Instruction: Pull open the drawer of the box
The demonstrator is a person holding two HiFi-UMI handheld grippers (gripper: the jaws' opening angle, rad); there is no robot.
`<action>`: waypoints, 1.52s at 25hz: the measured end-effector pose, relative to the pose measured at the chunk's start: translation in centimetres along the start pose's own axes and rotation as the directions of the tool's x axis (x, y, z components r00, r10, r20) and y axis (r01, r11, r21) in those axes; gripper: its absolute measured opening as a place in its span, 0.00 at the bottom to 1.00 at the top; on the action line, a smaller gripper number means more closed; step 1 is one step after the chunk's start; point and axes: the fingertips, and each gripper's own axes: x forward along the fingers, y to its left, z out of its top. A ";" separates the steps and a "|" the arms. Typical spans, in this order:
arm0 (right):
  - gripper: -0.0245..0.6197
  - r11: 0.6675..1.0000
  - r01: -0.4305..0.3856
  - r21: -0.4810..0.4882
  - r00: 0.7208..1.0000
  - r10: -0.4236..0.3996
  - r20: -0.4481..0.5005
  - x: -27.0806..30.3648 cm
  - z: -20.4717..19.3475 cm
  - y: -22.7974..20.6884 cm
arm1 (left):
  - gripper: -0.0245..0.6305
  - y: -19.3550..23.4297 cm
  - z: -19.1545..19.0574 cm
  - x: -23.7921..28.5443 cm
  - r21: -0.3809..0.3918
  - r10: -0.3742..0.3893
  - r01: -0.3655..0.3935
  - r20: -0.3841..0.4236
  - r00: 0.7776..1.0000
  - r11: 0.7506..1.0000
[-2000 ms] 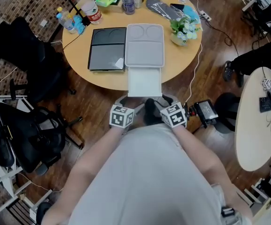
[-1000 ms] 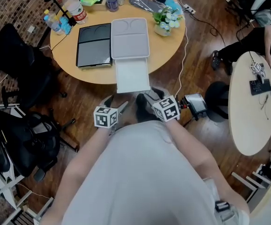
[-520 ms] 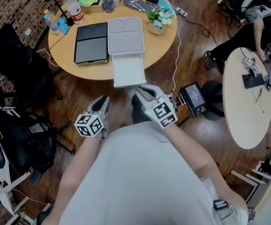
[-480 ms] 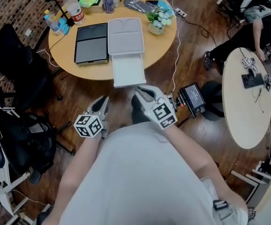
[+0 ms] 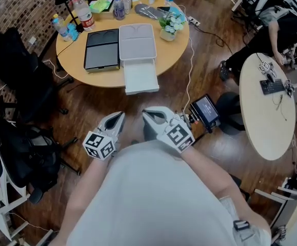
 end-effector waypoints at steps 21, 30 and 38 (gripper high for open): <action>0.05 0.987 -0.085 0.140 0.996 0.084 0.012 -0.9 -2.5 7.8 | 0.04 -4.7 -3.1 -4.1 0.070 -0.071 0.074 -0.043 0.997 0.995; 0.05 0.987 -0.082 0.139 0.997 0.079 0.025 -0.8 -3.0 7.8 | 0.04 -4.8 -4.0 -3.9 0.060 -0.086 0.089 -0.057 0.995 0.994; 0.05 0.989 -0.060 0.136 0.998 0.059 0.011 -1.5 -3.6 7.3 | 0.04 -5.4 -4.3 -2.9 0.070 -0.097 0.103 -0.077 0.992 0.992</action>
